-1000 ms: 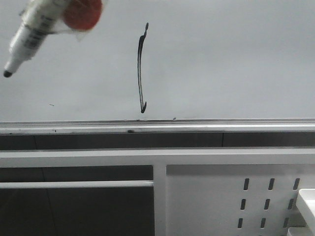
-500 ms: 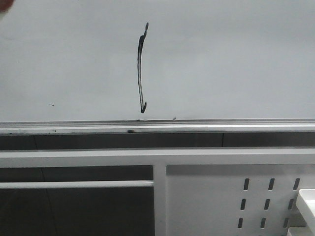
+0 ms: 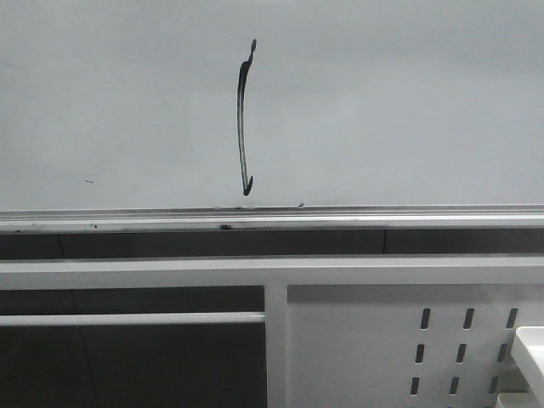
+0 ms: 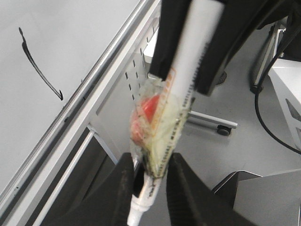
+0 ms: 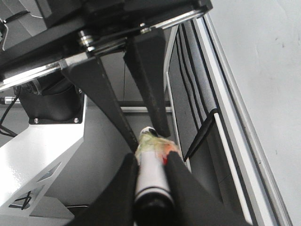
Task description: Write number 1 on whiteboard
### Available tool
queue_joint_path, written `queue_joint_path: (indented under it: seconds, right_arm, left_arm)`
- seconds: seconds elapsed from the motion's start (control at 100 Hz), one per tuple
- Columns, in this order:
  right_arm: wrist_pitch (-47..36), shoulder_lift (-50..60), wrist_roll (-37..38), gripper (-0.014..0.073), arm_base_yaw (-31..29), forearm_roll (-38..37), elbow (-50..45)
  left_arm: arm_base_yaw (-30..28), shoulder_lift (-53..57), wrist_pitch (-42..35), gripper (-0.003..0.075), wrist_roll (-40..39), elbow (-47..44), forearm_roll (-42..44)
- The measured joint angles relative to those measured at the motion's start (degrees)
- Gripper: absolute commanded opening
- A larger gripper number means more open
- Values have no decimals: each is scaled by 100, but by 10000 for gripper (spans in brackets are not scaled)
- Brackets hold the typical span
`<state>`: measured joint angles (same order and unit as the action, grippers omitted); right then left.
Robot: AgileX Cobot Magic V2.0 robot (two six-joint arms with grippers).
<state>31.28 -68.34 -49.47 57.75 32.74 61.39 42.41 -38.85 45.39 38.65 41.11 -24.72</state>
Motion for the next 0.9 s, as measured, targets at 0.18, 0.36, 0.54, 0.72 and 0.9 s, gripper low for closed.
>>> queue_joint_path:
  seconds: [0.18,0.36,0.54,0.72,0.9]
  right_arm:
    - [-7,-8,0,-77,13,28,0]
    - [13,-24,0,-77,38,-40,0]
    - [29,-24,0,-77,38,-78,0]
    - [29,-24,-10,-77,38,-87,0]
    - [8,-24,-10,0,38,-87,0]
  left_arm:
    - [0,-51,46,134,0,0,-9]
    - [0,-243,73,134,7,14,-55]
    - [0,-297,73,134,21,18,-66]
    - [0,-297,24,87,48,18,-66]
    - [0,-297,11,-20,172,18,-45]
